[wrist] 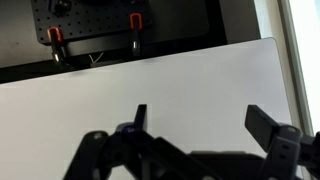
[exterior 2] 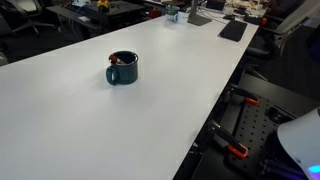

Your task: Put the marker on the table

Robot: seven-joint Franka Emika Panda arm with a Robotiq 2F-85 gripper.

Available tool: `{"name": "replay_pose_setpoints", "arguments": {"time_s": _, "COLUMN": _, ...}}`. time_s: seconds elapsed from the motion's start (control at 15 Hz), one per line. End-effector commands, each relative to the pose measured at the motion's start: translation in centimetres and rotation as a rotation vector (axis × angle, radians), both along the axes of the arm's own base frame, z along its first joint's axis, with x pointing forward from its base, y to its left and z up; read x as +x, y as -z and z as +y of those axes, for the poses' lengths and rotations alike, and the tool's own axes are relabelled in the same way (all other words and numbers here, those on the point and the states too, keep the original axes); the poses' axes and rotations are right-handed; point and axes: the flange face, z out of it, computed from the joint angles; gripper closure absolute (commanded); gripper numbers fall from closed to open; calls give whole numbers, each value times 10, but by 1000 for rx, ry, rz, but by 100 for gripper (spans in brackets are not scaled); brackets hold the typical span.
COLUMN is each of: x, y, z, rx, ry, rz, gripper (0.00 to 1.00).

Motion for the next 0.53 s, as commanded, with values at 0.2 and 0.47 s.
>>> {"name": "replay_pose_setpoints", "arguments": {"time_s": 0.2, "x": 6, "y": 0, "z": -2, "rx": 8, "ry": -3, "rz": 10, "gripper": 0}}
{"name": "replay_pose_setpoints", "arguments": {"time_s": 0.47, "x": 49, "y": 9, "z": -26, "rx": 38, "ry": 5, "rz": 55, "gripper": 0}}
